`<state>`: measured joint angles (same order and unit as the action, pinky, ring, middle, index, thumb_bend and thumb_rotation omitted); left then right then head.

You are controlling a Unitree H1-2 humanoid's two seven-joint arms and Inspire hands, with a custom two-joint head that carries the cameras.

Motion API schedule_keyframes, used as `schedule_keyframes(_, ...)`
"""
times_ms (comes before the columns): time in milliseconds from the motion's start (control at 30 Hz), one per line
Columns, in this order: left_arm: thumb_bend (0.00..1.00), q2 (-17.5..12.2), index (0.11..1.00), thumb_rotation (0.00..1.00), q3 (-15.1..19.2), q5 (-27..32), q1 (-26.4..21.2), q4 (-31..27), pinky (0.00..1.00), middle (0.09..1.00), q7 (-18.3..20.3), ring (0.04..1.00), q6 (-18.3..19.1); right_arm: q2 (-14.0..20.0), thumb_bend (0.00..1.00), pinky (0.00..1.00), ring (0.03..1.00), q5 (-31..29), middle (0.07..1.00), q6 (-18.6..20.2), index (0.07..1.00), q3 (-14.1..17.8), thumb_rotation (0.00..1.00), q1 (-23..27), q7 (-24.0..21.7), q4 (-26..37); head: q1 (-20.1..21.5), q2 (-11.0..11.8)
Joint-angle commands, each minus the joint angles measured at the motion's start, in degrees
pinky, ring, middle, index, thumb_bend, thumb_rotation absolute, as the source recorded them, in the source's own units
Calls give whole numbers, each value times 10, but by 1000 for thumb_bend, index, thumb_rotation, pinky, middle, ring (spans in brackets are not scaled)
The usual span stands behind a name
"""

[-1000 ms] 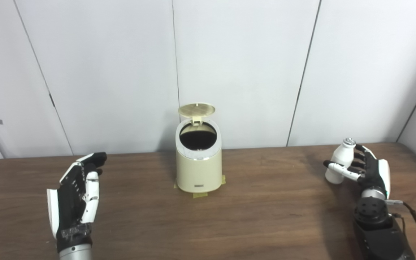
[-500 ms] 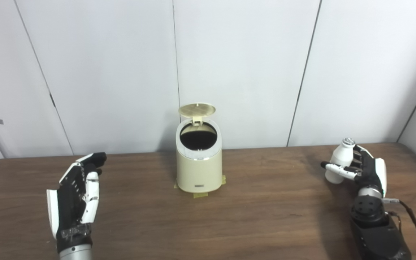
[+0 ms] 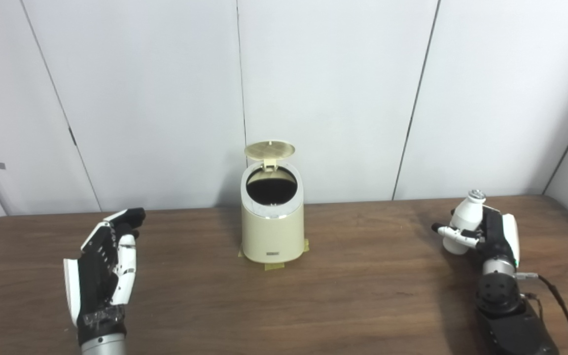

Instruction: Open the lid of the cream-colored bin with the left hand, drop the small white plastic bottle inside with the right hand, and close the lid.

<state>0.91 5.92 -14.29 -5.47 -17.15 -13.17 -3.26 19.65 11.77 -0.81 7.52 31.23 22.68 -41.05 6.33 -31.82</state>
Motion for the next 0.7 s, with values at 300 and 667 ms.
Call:
schedule_keyframes(300, 177, 0, 683, 668, -2, -2, -21, -18, 701, 699, -1, 725, -15, 16, 518, 406, 427, 6, 509, -16, 486, 0, 0, 25, 7, 15, 3, -1)
schedule_keyframes(667, 187, -1, 678, 665, -2, -7, -22, -15, 696, 696, -4, 725, -18, 12, 517, 427, 453, 10, 513, -2, 472, -2, 0, 19, 3, 49, 3, 0)
